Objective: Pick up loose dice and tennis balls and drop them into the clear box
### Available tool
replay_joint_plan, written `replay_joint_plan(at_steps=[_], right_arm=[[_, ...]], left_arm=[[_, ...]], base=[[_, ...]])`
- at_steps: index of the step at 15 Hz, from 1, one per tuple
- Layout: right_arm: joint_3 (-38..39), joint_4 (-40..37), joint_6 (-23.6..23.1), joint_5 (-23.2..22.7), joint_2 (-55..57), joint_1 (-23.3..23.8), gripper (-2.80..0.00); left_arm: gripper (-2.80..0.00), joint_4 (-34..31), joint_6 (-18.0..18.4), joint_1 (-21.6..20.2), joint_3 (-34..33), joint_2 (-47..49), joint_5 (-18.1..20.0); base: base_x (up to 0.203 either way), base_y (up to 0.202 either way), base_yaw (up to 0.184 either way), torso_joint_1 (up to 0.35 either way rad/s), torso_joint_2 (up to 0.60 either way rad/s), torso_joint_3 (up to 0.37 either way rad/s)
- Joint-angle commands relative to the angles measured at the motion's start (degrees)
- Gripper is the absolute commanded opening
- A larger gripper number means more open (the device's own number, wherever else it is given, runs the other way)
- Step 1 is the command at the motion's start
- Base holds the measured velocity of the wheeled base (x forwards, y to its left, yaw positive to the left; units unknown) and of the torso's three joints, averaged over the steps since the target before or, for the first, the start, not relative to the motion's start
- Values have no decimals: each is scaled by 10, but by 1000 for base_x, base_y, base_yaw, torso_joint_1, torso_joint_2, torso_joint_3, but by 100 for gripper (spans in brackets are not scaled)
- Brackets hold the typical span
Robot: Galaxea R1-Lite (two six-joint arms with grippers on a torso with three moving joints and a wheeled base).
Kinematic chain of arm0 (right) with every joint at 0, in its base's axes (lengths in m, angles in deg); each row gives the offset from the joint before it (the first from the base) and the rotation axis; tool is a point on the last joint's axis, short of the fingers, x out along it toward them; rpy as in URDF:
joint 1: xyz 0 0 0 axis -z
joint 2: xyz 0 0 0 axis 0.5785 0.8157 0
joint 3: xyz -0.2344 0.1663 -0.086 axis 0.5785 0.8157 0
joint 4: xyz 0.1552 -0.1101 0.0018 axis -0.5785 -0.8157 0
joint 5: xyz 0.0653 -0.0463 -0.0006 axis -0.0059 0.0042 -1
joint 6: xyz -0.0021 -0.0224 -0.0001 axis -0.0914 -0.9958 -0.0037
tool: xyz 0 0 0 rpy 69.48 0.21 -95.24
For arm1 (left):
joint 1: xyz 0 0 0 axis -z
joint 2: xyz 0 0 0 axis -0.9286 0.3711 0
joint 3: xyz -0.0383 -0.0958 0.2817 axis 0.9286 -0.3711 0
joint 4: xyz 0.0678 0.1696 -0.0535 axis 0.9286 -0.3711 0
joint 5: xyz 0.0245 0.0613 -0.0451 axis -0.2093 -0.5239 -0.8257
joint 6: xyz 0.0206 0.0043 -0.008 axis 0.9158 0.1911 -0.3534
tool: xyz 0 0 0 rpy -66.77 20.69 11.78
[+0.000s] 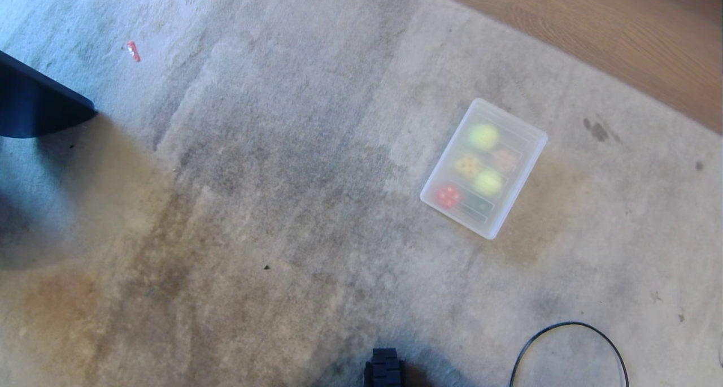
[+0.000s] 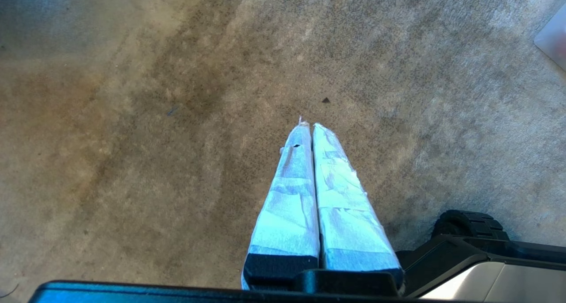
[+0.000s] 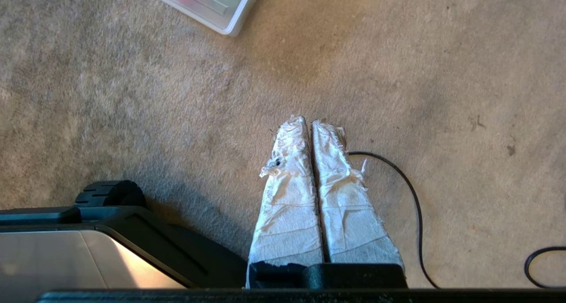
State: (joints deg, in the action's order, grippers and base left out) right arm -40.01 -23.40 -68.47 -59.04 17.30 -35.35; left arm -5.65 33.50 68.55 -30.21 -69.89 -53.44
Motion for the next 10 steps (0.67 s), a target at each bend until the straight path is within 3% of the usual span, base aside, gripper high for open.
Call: replay_joint_plan(at_steps=[1, 10], right_arm=[[1, -2, 0, 0, -6, 0, -280], [1, -2, 0, 0, -6, 0, -280]], left_arm=[[-280, 0, 0, 0, 0, 0, -1], [-280, 0, -1, 0, 0, 0, -1]], base=[[0, 0, 0, 0, 0, 0], [0, 0, 0, 0, 0, 0]])
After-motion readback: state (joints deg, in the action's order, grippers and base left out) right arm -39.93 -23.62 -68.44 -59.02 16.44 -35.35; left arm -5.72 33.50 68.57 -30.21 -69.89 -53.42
